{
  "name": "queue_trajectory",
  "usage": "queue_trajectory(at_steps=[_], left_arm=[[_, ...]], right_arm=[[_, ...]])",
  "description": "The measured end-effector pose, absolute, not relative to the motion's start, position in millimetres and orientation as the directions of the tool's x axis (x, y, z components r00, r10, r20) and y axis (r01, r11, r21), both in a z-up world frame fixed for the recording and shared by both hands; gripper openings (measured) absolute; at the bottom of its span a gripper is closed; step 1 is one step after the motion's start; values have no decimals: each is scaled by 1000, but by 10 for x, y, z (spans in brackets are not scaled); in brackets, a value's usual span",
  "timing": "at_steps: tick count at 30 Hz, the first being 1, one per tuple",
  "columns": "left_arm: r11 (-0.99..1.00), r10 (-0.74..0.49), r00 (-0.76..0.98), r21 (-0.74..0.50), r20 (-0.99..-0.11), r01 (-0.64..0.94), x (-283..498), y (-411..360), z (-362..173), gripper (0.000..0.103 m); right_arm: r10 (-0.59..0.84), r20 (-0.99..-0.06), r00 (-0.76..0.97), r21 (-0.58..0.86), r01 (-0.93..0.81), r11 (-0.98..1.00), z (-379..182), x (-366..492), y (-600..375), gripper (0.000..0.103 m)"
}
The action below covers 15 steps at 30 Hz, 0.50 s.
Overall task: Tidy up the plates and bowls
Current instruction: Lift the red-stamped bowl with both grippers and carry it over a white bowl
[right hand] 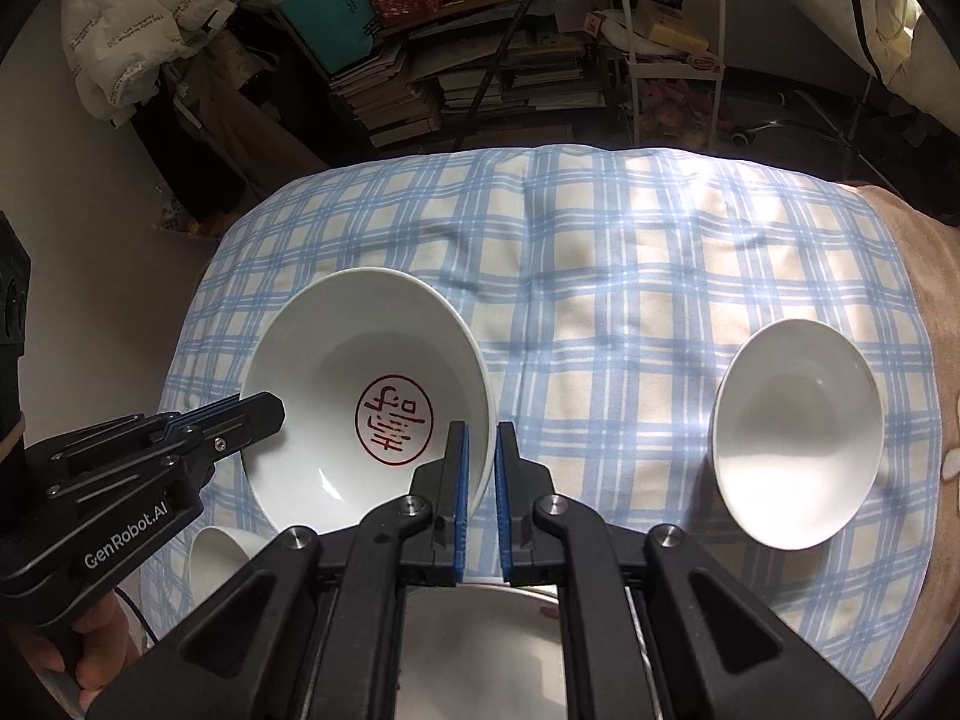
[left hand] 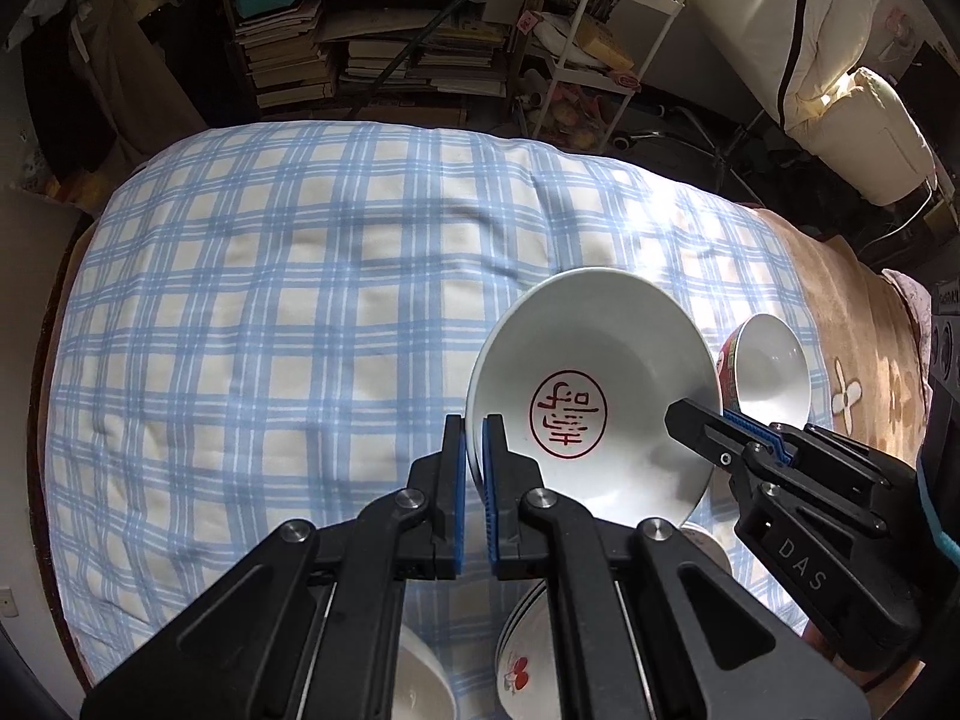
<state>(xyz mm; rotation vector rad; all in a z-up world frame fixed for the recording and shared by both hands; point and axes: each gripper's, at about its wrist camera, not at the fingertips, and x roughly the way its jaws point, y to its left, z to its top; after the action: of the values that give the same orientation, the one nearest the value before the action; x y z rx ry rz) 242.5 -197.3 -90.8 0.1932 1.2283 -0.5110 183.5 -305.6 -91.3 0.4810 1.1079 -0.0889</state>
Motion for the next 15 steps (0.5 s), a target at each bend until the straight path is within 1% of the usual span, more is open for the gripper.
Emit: queue_trajectory(at_steps=[5, 15], left_arm=[[880, -263, 264, -119, -928, 460, 2240, -1694, -796, 6], [900, -250, 296, -109, -922, 422, 1855, -1118, -700, 7]], right_arm=[[190, -867, 462, 339, 265, 903, -819, 1725, -2827, 9], [187, -859, 476, 314, 202, 928, -632, 1517, -2299, 9]])
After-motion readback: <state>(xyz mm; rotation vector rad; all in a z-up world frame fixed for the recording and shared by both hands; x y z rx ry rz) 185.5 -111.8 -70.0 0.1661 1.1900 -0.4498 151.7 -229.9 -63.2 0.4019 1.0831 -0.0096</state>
